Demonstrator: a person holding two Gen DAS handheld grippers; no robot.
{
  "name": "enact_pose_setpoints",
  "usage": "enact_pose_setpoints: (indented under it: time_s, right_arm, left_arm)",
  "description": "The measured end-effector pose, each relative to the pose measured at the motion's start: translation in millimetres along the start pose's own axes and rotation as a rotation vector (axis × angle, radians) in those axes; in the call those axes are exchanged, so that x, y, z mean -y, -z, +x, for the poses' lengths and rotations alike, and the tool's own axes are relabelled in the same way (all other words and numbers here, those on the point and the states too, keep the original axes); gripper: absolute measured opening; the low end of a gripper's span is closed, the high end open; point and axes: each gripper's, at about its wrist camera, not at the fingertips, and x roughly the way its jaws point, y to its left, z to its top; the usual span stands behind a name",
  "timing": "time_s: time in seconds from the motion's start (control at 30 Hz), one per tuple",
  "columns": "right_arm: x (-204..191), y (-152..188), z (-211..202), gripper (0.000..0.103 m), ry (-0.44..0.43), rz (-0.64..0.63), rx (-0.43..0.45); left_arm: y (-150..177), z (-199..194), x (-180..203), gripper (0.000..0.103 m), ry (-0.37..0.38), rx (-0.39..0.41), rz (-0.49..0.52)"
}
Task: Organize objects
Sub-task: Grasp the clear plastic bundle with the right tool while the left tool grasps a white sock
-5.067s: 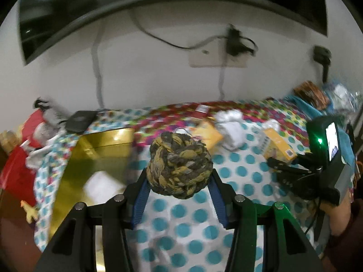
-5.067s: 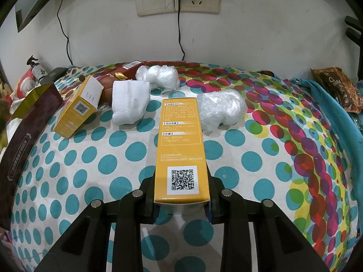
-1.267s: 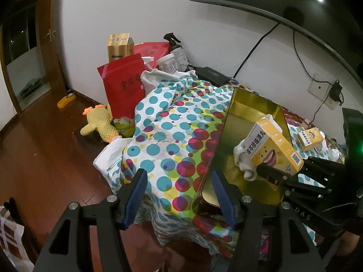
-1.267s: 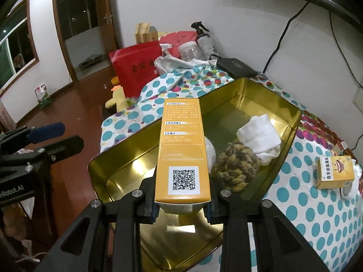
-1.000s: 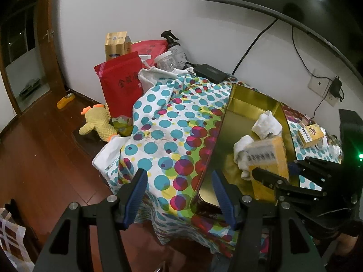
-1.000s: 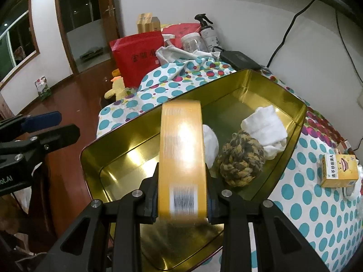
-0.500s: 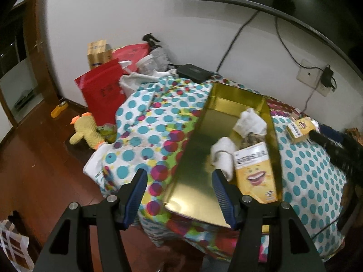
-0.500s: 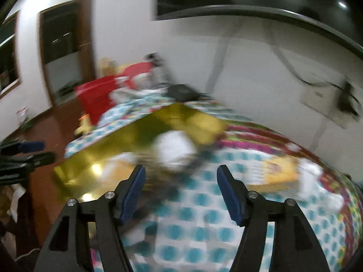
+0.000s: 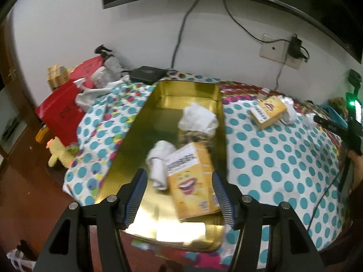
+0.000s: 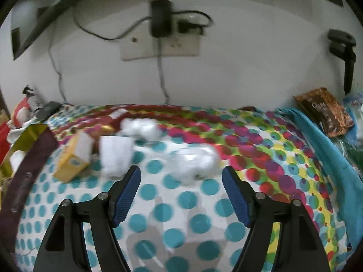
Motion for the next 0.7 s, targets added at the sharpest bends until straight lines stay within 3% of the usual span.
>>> enact_pose_setpoints:
  time_s: [0.43,0.47,0.53,0.7]
  right_arm:
    - [4,-15,45,0.074,0.022,-0.022,-0.067]
    - [4,-15,48,0.072,0.023,-0.022,-0.078]
    - [2,-16,53,0.053,0.026,-0.032,-0.109]
    - [-4,-16,53,0.047,0.039,-0.066,-0.118]
  left_arm:
    - [-9,17,78,0.061,0.094,0.004,0.13]
    - [-11,20,85,0.061,0.105,0.007,0.138]
    - [-16,26,98,0.061,0.131,0.012,0.149]
    - [-31,44,137,0.061,0.219,0.034,0.18]
